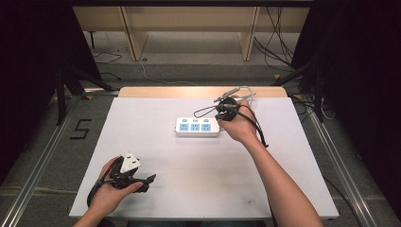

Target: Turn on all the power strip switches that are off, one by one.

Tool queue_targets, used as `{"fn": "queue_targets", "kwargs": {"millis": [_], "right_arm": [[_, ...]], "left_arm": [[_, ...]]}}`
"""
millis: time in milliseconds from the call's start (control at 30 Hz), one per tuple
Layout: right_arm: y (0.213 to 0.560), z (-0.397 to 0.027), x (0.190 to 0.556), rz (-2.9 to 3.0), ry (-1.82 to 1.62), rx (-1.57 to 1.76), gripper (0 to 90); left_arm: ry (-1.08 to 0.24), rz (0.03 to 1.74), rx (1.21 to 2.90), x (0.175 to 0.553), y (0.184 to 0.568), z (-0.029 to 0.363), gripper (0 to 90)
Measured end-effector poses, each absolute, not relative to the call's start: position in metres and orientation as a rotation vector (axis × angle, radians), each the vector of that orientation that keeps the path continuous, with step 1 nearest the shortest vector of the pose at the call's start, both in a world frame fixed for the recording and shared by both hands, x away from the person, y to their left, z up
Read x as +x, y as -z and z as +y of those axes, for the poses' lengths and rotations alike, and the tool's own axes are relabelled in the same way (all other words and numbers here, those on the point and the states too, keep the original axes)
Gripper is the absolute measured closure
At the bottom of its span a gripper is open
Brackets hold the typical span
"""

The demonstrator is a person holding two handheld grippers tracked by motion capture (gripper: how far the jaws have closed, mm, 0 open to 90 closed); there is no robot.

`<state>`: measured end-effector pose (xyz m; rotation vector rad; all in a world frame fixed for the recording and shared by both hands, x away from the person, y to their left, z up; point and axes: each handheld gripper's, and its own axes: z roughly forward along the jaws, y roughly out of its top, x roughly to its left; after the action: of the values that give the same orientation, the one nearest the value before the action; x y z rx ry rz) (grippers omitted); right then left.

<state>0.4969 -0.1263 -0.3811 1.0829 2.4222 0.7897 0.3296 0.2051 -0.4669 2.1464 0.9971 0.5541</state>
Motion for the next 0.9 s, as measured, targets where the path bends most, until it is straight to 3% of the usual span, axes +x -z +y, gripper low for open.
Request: {"fn": "queue_targets", "kwargs": {"millis": [900], "right_arm": [[0.381, -0.113, 0.519, 2.439, -0.748, 1.104, 90.0]], "left_arm": [[-0.557, 0.989, 2.155, 0.33, 0.467, 0.205, 16.5]]}}
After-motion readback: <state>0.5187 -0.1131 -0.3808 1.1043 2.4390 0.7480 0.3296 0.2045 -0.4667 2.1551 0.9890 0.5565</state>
